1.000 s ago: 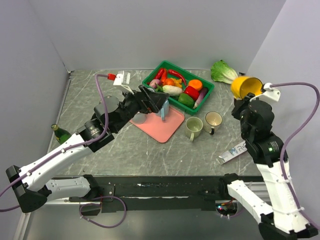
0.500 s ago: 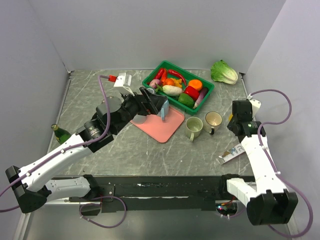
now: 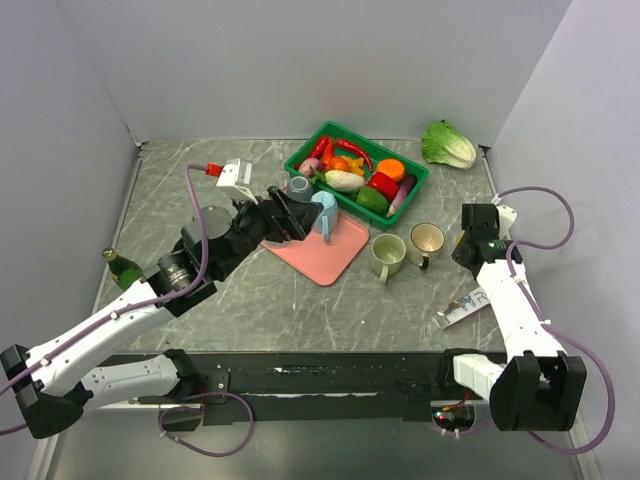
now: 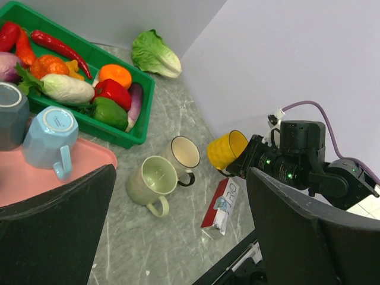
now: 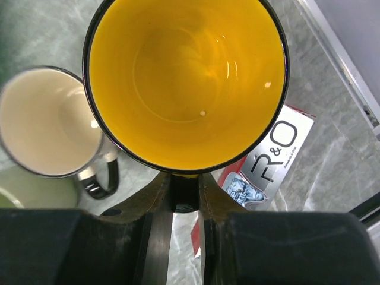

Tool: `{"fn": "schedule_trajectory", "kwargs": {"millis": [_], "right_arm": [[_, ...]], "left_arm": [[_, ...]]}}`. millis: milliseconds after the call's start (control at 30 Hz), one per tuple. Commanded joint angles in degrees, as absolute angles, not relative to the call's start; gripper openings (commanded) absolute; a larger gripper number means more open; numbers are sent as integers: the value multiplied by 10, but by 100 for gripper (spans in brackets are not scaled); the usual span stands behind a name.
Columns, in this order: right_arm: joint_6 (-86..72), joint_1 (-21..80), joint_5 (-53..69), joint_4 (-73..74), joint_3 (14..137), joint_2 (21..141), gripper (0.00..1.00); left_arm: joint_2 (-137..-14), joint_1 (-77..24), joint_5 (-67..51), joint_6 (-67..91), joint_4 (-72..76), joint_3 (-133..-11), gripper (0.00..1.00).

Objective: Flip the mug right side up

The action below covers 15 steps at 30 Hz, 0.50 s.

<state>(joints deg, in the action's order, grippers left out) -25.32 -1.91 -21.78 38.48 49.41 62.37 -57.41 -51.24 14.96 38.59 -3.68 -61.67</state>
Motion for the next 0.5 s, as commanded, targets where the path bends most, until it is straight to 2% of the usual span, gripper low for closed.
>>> {"fn": "schedule_trajectory", "kwargs": {"millis": [0,467], "right_arm": [[-229,-22,-252,306,488,617,0],[-189,-23,-219,266,517,745,0]], "left_arm": [[-561,-512,164,387,-5,-603,96],[-578,-494,141,374,-11,-614,96]]}}
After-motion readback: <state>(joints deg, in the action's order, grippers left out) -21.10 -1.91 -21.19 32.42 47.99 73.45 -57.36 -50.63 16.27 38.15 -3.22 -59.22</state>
